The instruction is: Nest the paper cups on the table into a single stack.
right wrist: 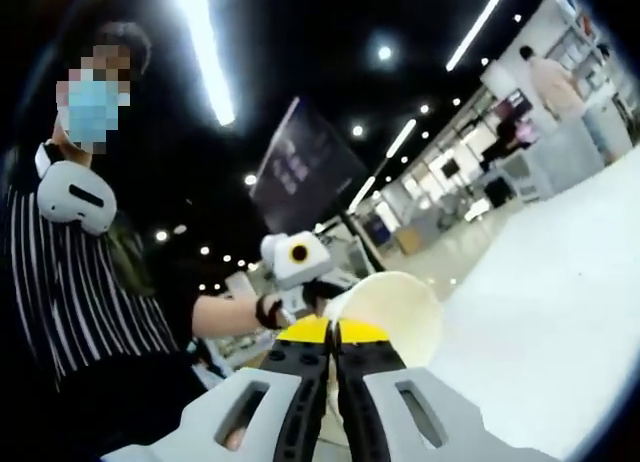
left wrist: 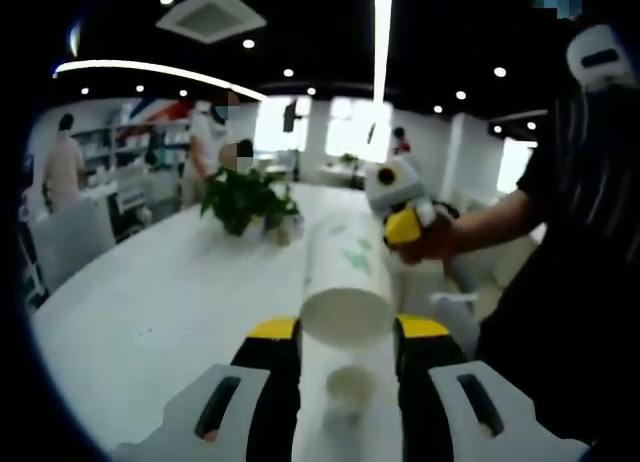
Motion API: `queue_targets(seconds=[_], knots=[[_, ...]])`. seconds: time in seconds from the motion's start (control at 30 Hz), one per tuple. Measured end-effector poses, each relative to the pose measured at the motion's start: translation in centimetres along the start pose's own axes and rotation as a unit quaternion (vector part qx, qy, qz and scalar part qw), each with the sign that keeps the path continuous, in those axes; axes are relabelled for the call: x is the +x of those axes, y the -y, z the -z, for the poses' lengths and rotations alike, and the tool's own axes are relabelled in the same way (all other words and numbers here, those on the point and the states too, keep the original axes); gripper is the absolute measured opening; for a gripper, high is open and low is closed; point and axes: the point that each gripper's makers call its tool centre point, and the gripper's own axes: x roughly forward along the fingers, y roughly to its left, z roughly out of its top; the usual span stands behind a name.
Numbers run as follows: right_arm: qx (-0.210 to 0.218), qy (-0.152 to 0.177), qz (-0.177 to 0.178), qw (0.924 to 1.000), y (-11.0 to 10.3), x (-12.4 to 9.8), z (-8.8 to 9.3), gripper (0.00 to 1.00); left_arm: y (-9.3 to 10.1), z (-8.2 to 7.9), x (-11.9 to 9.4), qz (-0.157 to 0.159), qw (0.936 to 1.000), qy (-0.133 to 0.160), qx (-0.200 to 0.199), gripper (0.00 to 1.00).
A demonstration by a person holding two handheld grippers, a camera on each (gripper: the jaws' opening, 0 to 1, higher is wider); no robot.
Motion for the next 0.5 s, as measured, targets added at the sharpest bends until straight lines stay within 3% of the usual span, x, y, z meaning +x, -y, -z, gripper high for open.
queue_targets(seconds=[0.5], knots=[[-0.059, -0.076, 0.031, 0.9948, -0.4, 0.6, 1.0, 0.00, 0.2, 1.4, 0.1, -0.019, 0.9998, 0.000, -0.001, 0.34]])
